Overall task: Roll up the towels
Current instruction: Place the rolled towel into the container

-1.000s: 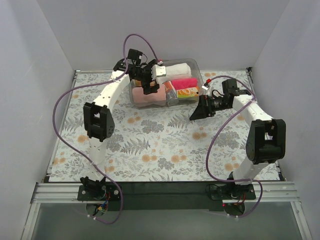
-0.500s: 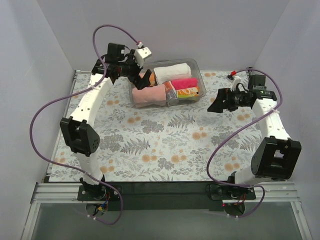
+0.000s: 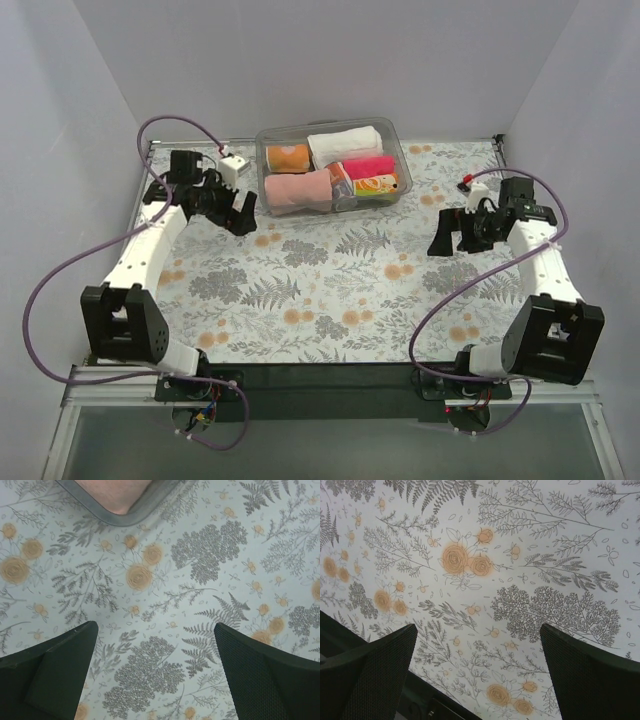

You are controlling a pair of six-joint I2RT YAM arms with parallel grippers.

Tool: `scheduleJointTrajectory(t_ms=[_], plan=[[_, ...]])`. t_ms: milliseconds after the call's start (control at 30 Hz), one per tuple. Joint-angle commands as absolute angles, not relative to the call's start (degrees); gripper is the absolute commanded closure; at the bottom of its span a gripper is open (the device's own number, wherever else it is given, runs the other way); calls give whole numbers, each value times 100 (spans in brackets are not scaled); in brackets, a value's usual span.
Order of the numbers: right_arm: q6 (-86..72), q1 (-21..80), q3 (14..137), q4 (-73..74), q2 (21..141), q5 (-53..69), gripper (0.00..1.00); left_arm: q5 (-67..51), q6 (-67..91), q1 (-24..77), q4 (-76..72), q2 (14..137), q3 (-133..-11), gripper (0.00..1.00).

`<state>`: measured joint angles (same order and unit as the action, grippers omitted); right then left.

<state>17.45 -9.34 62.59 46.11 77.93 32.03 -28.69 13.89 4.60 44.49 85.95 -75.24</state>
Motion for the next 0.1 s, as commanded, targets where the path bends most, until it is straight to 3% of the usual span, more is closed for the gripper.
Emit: scheduleJointTrajectory(t_ms=[0,67], plan=[[1890,-932,6039,4711,7436,3102,2,-2883,1424,413,4184,8008,-7190,2],[1916,-940,5950,4702,7304,3155,2,-2962,1433,387,4210,7989,-7198,2]])
